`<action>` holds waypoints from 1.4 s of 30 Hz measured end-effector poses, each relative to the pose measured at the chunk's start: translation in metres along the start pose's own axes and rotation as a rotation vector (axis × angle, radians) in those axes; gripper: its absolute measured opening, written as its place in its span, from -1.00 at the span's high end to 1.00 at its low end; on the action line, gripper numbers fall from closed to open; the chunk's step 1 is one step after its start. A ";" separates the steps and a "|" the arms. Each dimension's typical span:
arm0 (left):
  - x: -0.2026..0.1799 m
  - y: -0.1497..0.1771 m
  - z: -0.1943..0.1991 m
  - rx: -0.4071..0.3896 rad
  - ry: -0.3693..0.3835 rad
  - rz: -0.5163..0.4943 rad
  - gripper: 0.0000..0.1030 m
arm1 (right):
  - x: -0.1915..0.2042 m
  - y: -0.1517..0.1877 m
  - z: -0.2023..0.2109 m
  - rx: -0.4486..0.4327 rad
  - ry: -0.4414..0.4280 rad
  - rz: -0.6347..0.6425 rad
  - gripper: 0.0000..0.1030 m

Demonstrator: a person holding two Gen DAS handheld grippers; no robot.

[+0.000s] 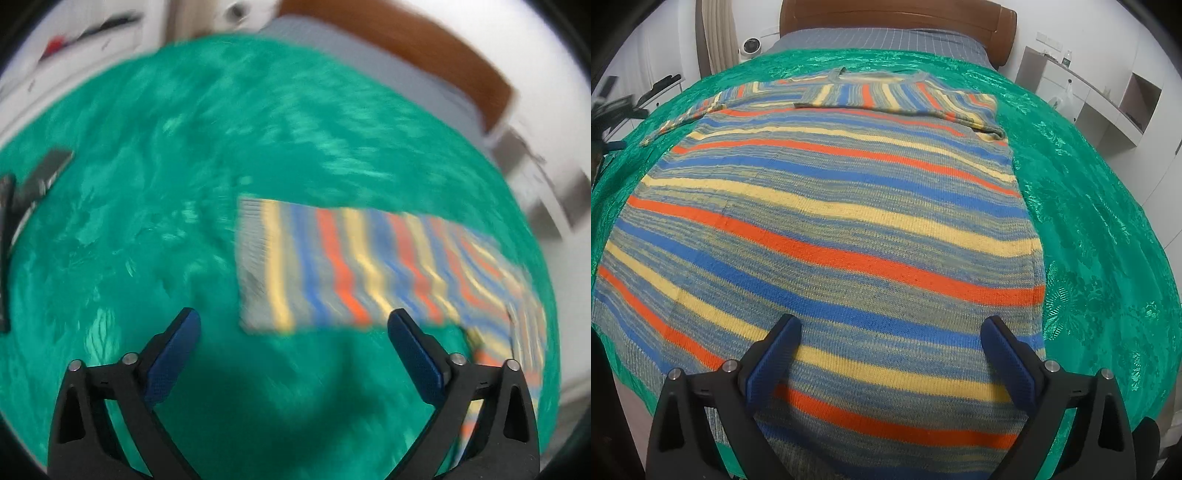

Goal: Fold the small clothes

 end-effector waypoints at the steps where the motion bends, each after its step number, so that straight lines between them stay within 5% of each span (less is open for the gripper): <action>1: 0.010 -0.007 -0.011 0.013 -0.012 0.042 -0.87 | 0.000 0.000 0.000 0.000 0.001 0.000 -0.90; 5: 0.011 -0.013 -0.040 0.067 -0.053 0.020 -0.29 | 0.000 0.000 0.001 0.006 0.003 0.006 -0.90; 7: 0.005 -0.015 -0.044 0.076 -0.111 -0.040 1.00 | 0.000 0.000 0.000 0.010 0.003 0.008 -0.90; 10: -0.009 -0.021 -0.034 0.055 -0.136 -0.081 0.98 | 0.000 0.000 -0.001 0.010 -0.001 0.008 -0.92; 13: -0.059 -0.036 -0.008 -0.005 -0.133 -0.223 0.98 | 0.000 0.001 0.000 0.001 -0.005 0.003 -0.92; 19: -0.220 -0.039 0.026 -0.060 0.066 -0.514 0.98 | -0.001 0.002 0.000 -0.010 -0.019 -0.011 -0.92; 23: -0.305 -0.001 0.004 -0.003 0.186 -0.627 0.98 | -0.001 0.002 0.001 -0.017 -0.031 -0.017 -0.92; 31: -0.370 0.088 -0.079 0.143 0.230 -0.691 0.95 | -0.001 0.003 0.002 -0.024 -0.043 -0.021 -0.92; 32: -0.372 0.098 -0.088 0.165 0.223 -0.702 0.89 | -0.001 0.003 0.002 -0.025 -0.043 -0.021 -0.92; 33: -0.375 0.108 -0.100 0.193 0.205 -0.711 0.60 | -0.001 0.003 0.002 -0.026 -0.043 -0.022 -0.92; 34: -0.376 0.116 -0.107 0.218 0.179 -0.719 -0.04 | -0.001 0.003 0.002 -0.027 -0.044 -0.022 -0.93; 36: -0.375 0.130 -0.105 0.206 0.183 -0.756 -0.45 | -0.001 0.003 0.001 -0.029 -0.046 -0.023 -0.93; 42: -0.329 0.124 -0.058 0.129 0.246 -0.725 -0.73 | -0.003 0.004 0.003 -0.036 -0.060 -0.025 -0.93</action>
Point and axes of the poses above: each gripper's, at about its wrist camera, not at the fingertips, and z roughly against the way its jaws point, x to its left, y to its underside, the point moved 6 cm from there along -z, roughly the way its jaws point, and after that the axes turned 14 degrees about y, right-handed, at the moved point
